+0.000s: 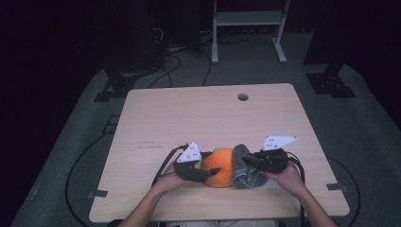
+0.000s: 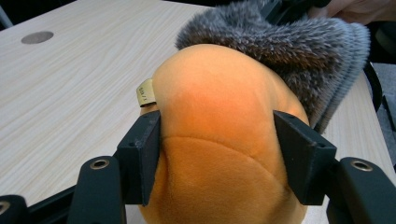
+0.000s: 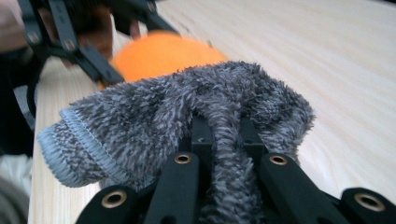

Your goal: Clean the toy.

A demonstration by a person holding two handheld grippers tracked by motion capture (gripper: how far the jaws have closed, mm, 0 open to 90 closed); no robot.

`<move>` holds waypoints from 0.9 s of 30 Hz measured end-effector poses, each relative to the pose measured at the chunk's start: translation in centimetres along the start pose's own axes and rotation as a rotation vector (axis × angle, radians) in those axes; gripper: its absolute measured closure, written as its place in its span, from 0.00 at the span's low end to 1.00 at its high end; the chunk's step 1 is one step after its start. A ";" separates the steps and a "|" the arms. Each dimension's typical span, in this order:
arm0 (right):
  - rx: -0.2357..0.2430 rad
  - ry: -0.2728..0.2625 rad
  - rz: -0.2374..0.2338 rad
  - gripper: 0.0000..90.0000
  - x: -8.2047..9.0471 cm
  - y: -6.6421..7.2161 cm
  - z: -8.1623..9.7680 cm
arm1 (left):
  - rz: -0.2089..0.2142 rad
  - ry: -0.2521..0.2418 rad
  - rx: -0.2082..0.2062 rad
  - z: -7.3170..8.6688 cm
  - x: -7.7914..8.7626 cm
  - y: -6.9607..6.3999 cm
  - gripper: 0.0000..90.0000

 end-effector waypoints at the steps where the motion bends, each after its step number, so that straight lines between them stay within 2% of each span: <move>1: -0.003 0.010 0.006 0.91 0.2 -0.1 0.3 | -0.002 0.000 -0.005 0.0 0.0 -0.1 0.41; 3: 0.002 0.010 0.012 0.91 0.7 0.1 0.4 | -0.001 -0.003 -0.013 -0.1 -0.1 -0.2 0.40; 6: 0.028 -0.043 -0.011 0.91 1.2 1.1 -1.2 | 0.004 -0.007 -0.032 -0.1 -0.1 -0.4 0.40; 9: 0.077 -0.051 -0.030 0.91 0.3 1.8 -3.3 | 0.003 -0.007 -0.085 -0.2 -0.1 -0.9 0.41; 12: 0.097 -0.026 -0.038 0.91 -1.0 1.7 -4.0 | -0.008 -0.003 -0.088 0.0 0.0 -0.9 0.41; 14: 0.077 -0.021 -0.039 0.91 -1.3 1.1 -3.6 | -0.008 -0.009 -0.082 0.0 0.0 -0.9 0.41; 18: 0.017 -0.027 -0.044 0.91 -0.9 0.2 -2.2 | -0.004 -0.008 -0.111 -0.1 -0.3 -1.2 0.41; 25: -0.022 0.036 0.001 0.91 0.3 -0.9 0.3 | 0.006 -0.014 -0.132 -0.3 -0.3 -1.6 0.40; 27: -0.014 0.044 0.014 0.91 0.7 -0.8 0.7 | 0.012 -0.017 -0.137 -0.3 -0.3 -1.7 0.40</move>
Point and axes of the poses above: each handheld gripper's, and its own axes: x roughly backward along the jaws, z roughly out of its underside, y roughly to its left, the point moved 6 cm from there along -x, roughly forward along the jaws, and after that the axes turned 2 degrees about y, right-handed, at the moved point
